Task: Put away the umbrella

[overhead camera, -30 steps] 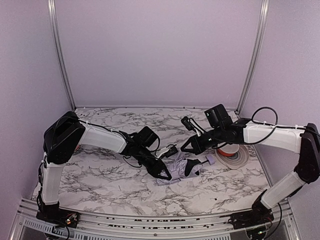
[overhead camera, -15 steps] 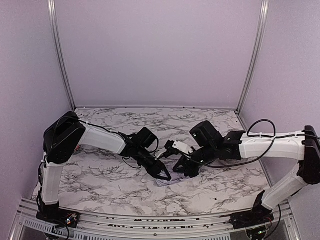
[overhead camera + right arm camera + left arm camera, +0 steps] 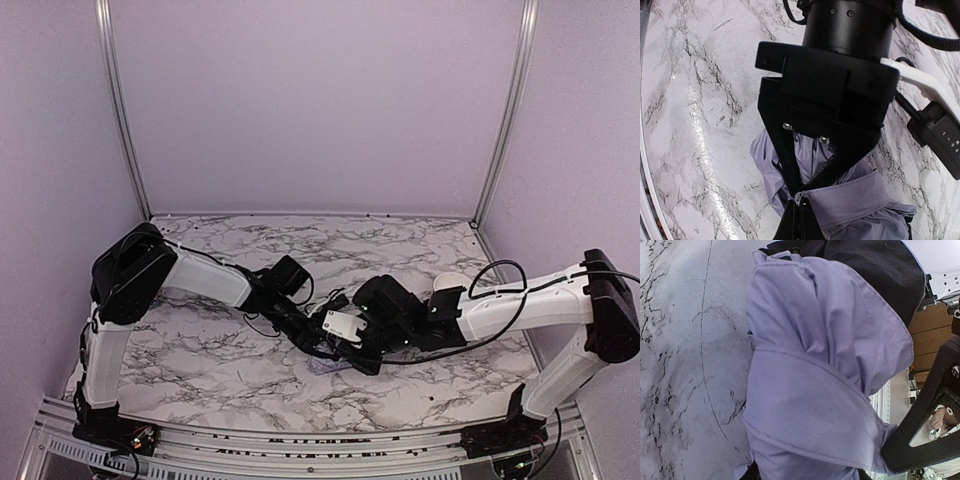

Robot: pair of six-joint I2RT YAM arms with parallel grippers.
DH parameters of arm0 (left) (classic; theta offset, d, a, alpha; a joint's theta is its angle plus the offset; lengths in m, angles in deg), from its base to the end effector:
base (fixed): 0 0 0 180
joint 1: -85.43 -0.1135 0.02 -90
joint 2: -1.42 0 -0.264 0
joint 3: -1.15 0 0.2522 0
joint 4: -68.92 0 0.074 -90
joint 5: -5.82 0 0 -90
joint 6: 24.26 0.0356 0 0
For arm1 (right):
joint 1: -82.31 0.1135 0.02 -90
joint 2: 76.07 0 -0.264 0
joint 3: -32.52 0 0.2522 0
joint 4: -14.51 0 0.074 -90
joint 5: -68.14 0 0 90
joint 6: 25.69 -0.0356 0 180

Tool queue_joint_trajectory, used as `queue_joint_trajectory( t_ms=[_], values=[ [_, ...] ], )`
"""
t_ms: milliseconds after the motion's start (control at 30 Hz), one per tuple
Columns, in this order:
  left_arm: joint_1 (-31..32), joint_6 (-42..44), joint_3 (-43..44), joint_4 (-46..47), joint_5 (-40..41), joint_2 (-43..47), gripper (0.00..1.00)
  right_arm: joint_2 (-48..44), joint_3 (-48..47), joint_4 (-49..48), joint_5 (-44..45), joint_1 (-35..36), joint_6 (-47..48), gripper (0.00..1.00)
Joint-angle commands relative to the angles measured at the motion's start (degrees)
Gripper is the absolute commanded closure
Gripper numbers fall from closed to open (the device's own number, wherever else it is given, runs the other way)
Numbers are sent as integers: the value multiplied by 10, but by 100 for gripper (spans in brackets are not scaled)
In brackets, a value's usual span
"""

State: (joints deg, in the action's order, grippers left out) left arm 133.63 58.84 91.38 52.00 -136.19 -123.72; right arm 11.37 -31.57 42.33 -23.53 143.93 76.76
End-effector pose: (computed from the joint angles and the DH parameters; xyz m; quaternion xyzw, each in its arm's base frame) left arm 0.2711 -0.3453 0.1096 0.4337 0.7442 -0.5033 0.0689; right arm 0.1457 0.2719 0.1919 -0.5719 0.7499 0.1508 0.2965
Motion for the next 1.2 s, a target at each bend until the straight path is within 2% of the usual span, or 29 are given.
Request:
queue_joint_trajectory(
  t_ms=[0,133,233,433,700,900,1067,1167],
  values=[
    [-38,-13,-6,-26,102,-47,100,22,8,-6,51,37,22,100],
    [-41,4,-6,-42,106,-47,100,32,15,-17,144,38,23,100],
    [-45,11,-10,-51,106,-43,100,39,20,-28,173,39,32,100],
    [-51,17,-9,-54,108,-45,100,65,28,-32,179,47,40,100],
    [-51,24,-10,-55,110,-47,100,73,49,-96,181,53,39,100],
    [-51,37,-18,-57,111,-41,100,95,58,-106,207,52,26,88],
    [-51,47,-18,-64,110,-40,100,112,40,-69,237,52,7,80],
    [-51,51,-20,-69,119,-36,100,79,39,-45,221,52,-16,80]
  ],
)
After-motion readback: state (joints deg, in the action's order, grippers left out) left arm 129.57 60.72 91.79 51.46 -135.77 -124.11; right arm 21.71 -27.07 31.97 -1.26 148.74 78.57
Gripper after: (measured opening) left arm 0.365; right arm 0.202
